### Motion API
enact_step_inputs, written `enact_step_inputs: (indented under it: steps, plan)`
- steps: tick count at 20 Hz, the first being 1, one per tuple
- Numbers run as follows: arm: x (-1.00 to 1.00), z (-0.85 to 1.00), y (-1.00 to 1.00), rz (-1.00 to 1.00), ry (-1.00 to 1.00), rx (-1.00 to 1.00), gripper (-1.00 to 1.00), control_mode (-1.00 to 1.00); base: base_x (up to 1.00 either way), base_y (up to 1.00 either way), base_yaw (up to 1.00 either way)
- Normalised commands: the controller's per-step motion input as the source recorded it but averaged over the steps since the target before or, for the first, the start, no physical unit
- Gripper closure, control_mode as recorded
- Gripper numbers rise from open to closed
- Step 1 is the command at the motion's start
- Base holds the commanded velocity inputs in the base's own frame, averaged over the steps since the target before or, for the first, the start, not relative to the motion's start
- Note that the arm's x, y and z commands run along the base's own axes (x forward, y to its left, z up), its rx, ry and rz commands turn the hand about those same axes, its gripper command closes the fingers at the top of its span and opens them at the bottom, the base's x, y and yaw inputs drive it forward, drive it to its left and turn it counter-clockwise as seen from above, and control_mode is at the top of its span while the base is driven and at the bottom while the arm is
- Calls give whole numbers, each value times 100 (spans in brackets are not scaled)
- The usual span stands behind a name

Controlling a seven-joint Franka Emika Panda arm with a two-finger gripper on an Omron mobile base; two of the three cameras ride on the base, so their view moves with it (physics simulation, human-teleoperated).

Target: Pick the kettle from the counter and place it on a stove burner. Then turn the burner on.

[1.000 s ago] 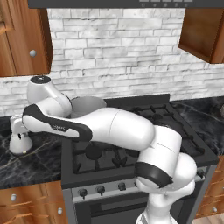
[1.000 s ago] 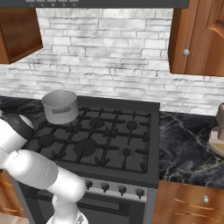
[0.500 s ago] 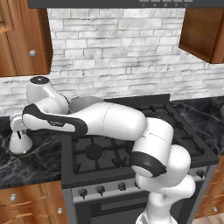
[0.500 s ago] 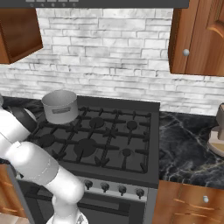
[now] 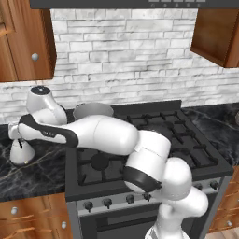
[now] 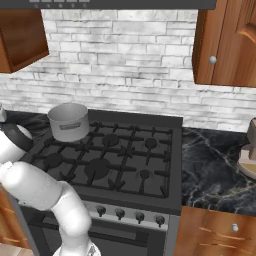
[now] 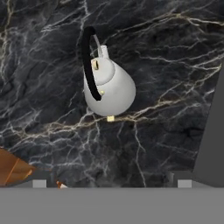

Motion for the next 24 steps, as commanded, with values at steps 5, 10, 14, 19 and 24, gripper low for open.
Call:
enact_step_inputs:
  steps: [5, 10, 14, 19, 24]
  plan:
    - [22, 0, 34, 0, 0, -1, -100, -100, 0, 0, 0]
    - [19, 0, 18, 0, 0, 0, -100, -100, 0, 0, 0]
    - [15, -3, 13, 0, 0, 0, -100, -100, 0, 0, 0]
    - [17, -24, 5, 0, 0, 0, -100, -100, 0, 0, 0]
    - [30, -43, 1, 0, 0, 0, -100, -100, 0, 0, 0]
